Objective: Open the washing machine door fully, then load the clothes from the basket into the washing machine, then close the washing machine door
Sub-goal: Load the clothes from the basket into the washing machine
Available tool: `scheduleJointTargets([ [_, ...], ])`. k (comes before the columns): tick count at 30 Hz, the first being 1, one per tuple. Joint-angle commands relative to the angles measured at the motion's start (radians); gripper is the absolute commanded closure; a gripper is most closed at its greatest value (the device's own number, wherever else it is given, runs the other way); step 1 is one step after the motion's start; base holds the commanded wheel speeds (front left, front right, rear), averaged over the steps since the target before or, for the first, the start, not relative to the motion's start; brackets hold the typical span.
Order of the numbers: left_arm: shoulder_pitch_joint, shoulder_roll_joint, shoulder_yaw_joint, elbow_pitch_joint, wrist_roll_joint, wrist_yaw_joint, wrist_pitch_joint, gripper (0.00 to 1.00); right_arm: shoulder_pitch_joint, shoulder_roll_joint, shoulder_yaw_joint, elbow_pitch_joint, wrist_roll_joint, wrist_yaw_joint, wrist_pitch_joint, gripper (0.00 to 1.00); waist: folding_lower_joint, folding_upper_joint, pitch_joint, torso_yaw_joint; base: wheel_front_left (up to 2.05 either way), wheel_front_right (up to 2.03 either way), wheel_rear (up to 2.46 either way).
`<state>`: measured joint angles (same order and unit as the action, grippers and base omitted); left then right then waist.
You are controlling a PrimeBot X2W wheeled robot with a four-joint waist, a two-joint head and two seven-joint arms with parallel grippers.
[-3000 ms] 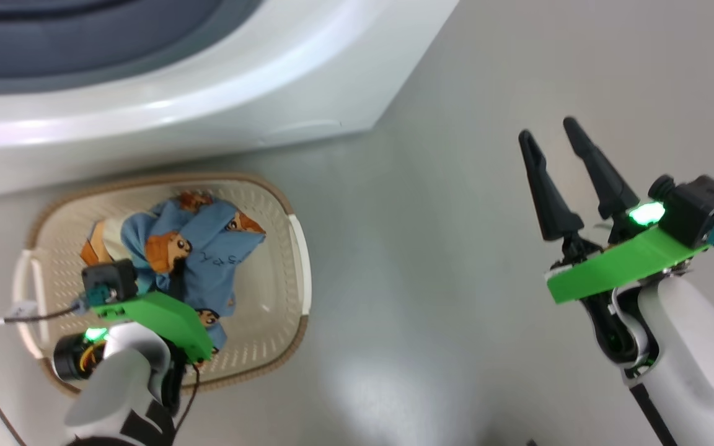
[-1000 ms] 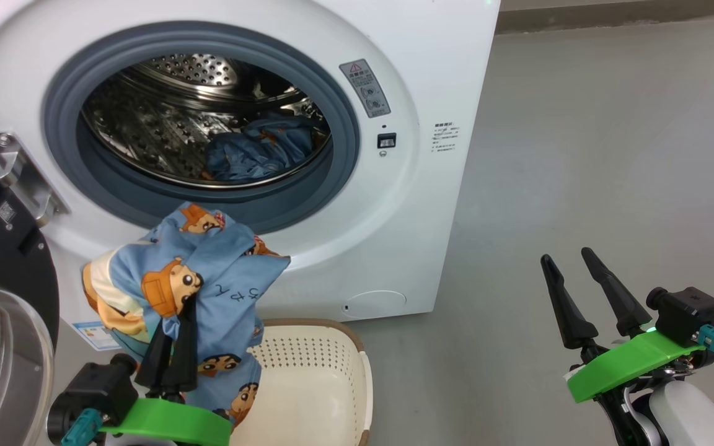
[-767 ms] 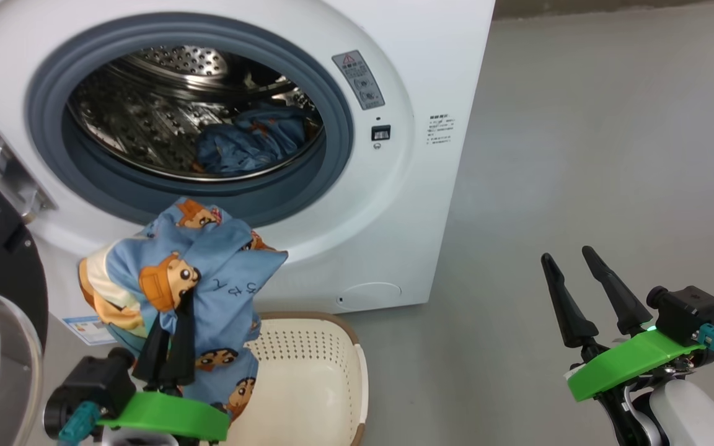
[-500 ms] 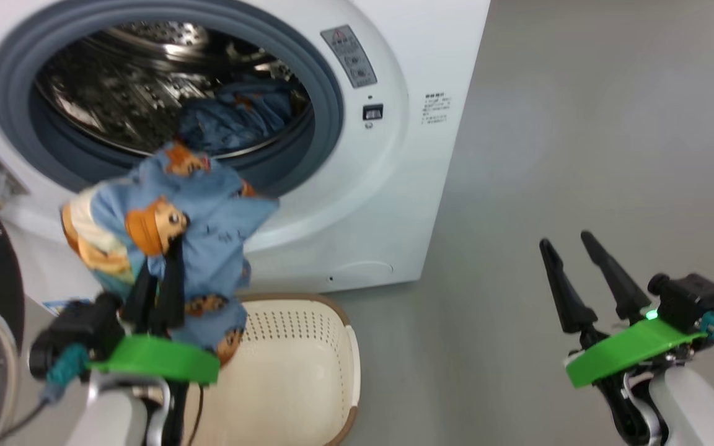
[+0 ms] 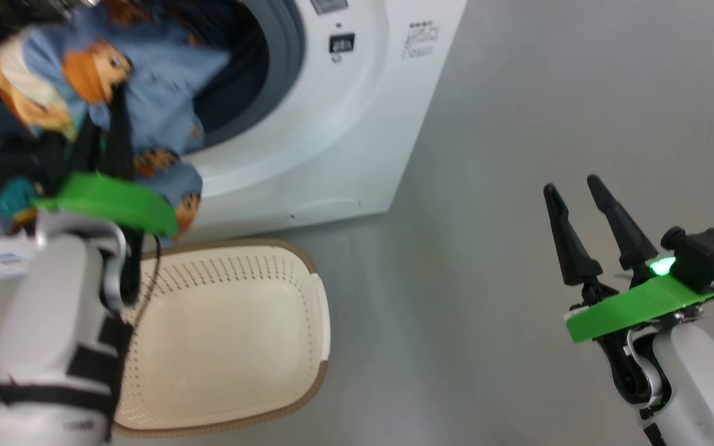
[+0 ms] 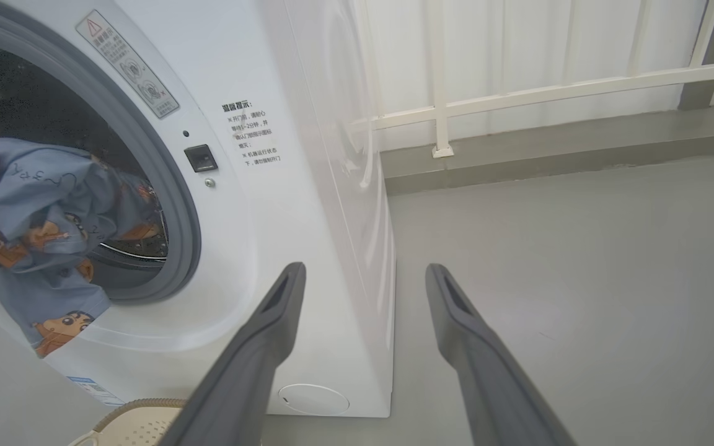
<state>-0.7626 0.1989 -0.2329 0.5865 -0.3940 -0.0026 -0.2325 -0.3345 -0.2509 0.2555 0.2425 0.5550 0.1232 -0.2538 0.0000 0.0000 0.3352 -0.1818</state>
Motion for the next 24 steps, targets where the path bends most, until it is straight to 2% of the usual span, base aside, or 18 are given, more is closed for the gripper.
scheduleJointTargets([
  [1,-0.086,0.041,0.032,0.028,0.010,-0.006,-0.011,1.00,-0.020,-0.002,0.010,-0.029,0.005,0.008,-0.008,0.00,0.0000,0.0000,0.110,-0.063,0.00,0.00,0.00],
  [7,-0.280,0.060,0.038,0.211,0.018,-0.020,-0.017,1.00,-0.047,0.018,0.010,-0.043,0.011,0.008,-0.008,0.00,0.0000,0.0000,0.212,-0.112,0.00,0.00,0.00],
  [16,-0.492,0.095,0.033,0.354,0.055,-0.022,-0.027,1.00,-0.070,0.034,0.023,-0.048,0.018,0.008,-0.008,0.00,0.0000,0.0000,0.288,-0.169,0.00,0.00,0.00],
  [20,-0.570,0.112,0.041,0.243,0.114,0.002,-0.029,1.00,-0.079,0.040,0.021,-0.054,0.022,0.008,-0.008,0.00,0.0000,0.0000,0.316,-0.181,0.00,0.00,0.00],
  [24,-0.570,0.116,0.086,0.123,0.154,0.026,-0.029,1.00,-0.083,0.048,0.019,-0.055,0.021,0.008,-0.008,0.00,0.0000,0.0000,0.330,-0.185,0.00,0.00,0.00],
])
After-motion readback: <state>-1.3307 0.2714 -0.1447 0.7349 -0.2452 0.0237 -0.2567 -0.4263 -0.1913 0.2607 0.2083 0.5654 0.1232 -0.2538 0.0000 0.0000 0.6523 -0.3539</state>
